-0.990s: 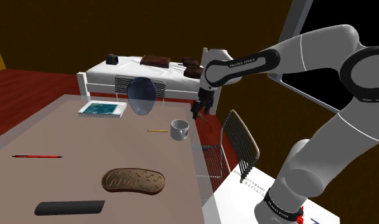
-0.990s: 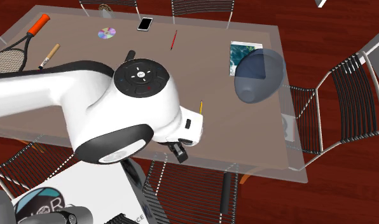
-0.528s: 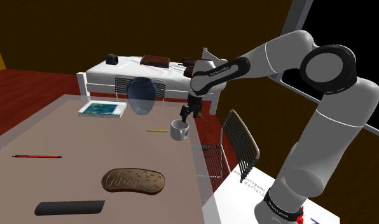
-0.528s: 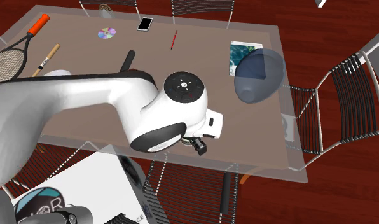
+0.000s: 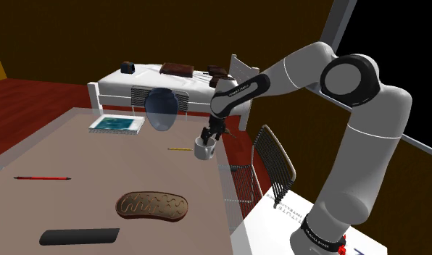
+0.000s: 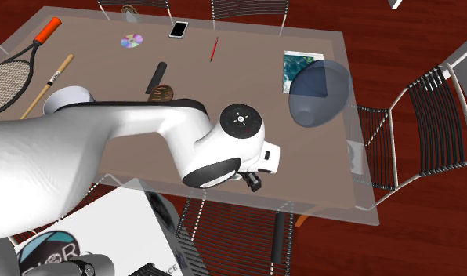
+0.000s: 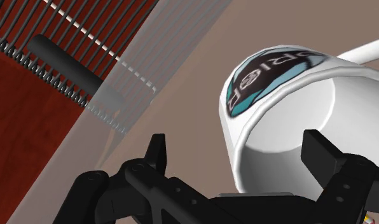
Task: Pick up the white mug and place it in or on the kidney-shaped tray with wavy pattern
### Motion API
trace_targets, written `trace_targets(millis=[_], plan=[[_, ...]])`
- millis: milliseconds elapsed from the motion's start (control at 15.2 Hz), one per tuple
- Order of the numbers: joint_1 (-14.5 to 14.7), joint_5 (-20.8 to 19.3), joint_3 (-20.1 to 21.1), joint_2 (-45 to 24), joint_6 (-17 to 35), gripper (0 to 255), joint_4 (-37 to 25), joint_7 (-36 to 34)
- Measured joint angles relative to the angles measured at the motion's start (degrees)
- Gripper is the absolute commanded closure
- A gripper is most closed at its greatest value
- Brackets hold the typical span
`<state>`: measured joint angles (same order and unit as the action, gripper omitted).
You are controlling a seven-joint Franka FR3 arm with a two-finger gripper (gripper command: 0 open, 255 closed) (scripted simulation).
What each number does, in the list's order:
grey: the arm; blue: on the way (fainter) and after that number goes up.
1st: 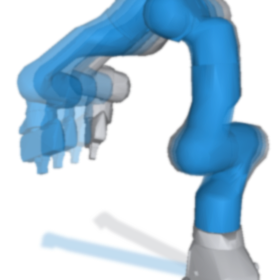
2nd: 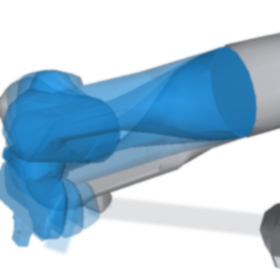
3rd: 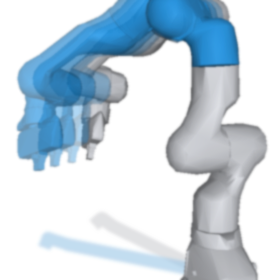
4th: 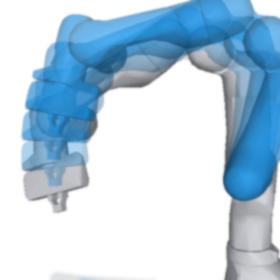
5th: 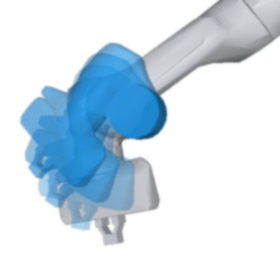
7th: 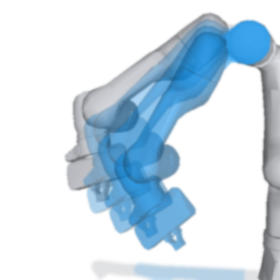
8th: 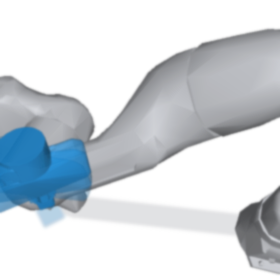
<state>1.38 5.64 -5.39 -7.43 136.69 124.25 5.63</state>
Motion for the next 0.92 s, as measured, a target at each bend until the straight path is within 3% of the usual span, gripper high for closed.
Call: trace_targets(millis=[528, 594, 924], plan=[[0.0, 0.2, 0.1, -0.7, 1.1, 0, 0.4, 0.2], [0.0, 0.2, 0.1, -0.7, 1.1, 255, 0.4, 0.2], [0.0, 0.2, 0.1, -0.7, 1.1, 255, 0.4, 0.2]])
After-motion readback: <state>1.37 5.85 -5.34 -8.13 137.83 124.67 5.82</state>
